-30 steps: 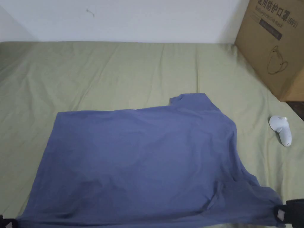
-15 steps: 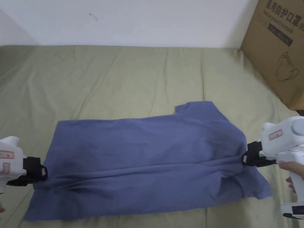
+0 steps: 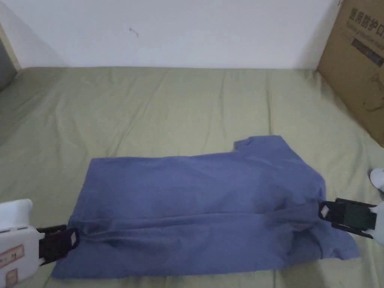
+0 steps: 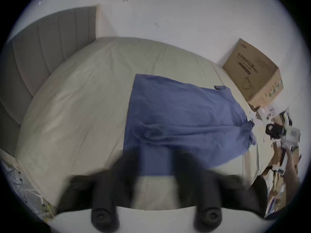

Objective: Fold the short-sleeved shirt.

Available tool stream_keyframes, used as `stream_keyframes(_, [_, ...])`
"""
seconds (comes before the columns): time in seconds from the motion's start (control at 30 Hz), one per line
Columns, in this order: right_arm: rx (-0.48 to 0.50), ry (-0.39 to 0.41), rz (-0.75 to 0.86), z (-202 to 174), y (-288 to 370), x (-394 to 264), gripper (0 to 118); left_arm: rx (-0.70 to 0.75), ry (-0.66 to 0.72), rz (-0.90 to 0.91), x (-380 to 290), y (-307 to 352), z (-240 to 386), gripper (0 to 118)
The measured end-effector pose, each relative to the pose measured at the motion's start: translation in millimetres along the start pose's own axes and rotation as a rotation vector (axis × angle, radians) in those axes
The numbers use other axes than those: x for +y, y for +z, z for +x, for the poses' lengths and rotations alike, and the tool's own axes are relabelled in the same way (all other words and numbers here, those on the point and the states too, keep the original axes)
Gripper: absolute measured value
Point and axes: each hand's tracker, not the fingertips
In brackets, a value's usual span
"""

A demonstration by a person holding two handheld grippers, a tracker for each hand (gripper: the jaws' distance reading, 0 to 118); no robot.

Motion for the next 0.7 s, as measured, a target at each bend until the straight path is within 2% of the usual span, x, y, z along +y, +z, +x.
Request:
stream_keyframes(0.03, [-0.008, 0.014, -0.006, -3.5, 5.4, -5.5, 0, 0.012, -0.008, -0.003, -5.7, 4.8, 4.1, 0])
stream_keyframes(0.1, [-0.032, 0.041, 0.013, -8.5, 15.7, -14.6, 0, 0.025, 0.003, -0.001, -11.0, 14.6, 4.1, 0])
stream_keyframes(0.17, [-0.015, 0.043, 0.015, -7.6, 17.5, -18.7, 0, 0.031, 0.043, -0.042, -12.0, 11.7, -1.9, 0])
stream_keyframes(0.3, [0.020, 0.004, -0.030, -2.7, 12.4, -22.5, 0, 0.044, 0.120, -0.047, -12.6, -22.4, -30.9, 3])
stream_keyframes(0.33, [0.019, -0.007, -0.037, -1.0, 11.0, -23.0, 0, 0.070, 0.143, -0.056, -12.3, -33.8, -38.6, 30])
stream_keyframes(0.37, [0.019, -0.017, -0.045, 0.7, 10.0, -23.8, 0, 0.110, 0.159, -0.094, -13.5, -47.2, -41.9, 71])
stream_keyframes(0.4, [0.022, -0.029, -0.052, 2.1, 9.1, -24.8, 0, 0.114, 0.173, -0.142, -14.6, -59.8, -47.0, 105])
stream_keyframes(0.43, [0.027, -0.042, -0.059, 4.1, 8.6, -25.8, 0, 0.108, 0.169, -0.129, -15.7, -68.0, -51.4, 116])
stream_keyframes(0.57, [0.013, -0.073, -0.078, 11.8, 5.2, -28.6, 0, 0.146, 0.136, -0.261, -26.4, -111.5, -52.0, 112])
stream_keyframes(0.63, [-0.006, -0.071, -0.084, 16.3, 3.1, -27.3, 0, 0.202, 0.025, -0.264, -28.8, -111.8, -34.7, 107])
stream_keyframes(0.67, [-0.016, -0.068, -0.086, 18.3, 2.0, -26.4, 0, 0.196, -0.042, -0.233, -27.3, -103.3, -26.4, 92])
stream_keyframes(0.7, [-0.025, -0.060, -0.089, 22.0, 0.2, -24.5, 0, 0.171, -0.057, -0.211, -24.7, -96.0, -20.1, 69])
